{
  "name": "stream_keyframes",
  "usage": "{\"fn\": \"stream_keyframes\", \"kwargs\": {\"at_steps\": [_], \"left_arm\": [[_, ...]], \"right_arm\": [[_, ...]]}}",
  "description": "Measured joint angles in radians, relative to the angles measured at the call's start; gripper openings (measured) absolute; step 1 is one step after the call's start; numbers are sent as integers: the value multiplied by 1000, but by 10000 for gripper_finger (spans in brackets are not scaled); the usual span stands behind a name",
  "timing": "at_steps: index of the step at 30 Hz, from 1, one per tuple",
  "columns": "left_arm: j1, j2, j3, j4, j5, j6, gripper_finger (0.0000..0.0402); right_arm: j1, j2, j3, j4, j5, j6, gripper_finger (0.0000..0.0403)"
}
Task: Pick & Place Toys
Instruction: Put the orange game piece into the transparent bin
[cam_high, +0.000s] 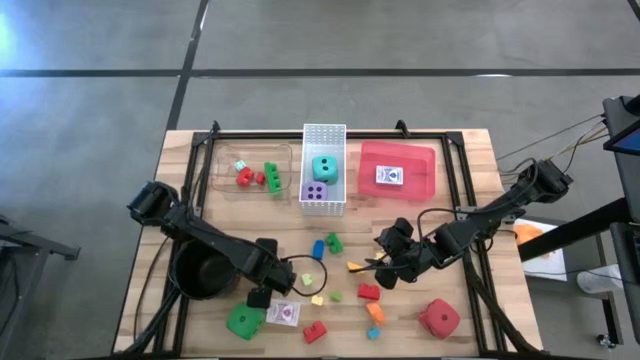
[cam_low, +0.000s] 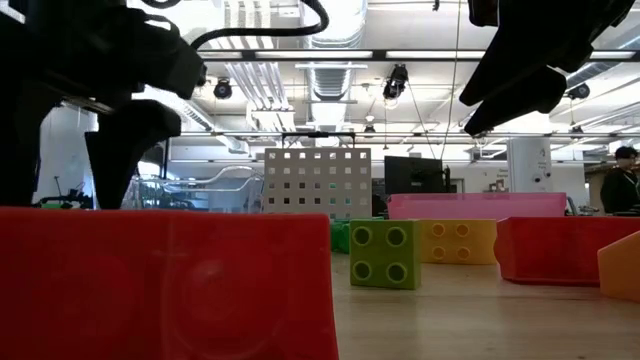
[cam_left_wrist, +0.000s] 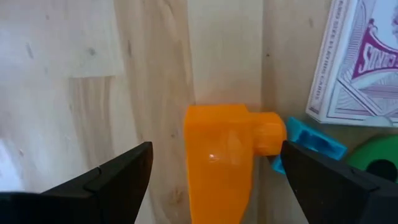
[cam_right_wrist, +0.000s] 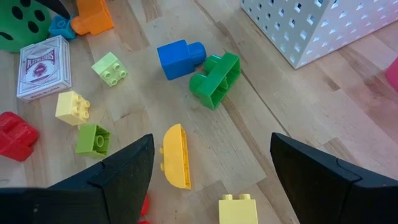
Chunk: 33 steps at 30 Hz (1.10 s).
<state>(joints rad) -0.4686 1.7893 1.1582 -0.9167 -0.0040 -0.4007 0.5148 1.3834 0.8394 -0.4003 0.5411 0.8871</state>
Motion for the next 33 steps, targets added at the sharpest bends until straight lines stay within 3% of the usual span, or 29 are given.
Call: {"fn": "stream_keyframes", "kwargs": {"at_steps": [9, 23, 33], "left_arm": [[0, 0, -3, -12, 35, -16, 345], [11, 0, -3, -1, 39, -53, 246], [13, -6, -53, 42, 18, -40, 244]], "right_arm": [[0, 0, 0, 3, 0, 0, 309], [0, 0, 0, 15, 0, -1, 309], [0, 0, 0, 16, -3, -2, 309]]}}
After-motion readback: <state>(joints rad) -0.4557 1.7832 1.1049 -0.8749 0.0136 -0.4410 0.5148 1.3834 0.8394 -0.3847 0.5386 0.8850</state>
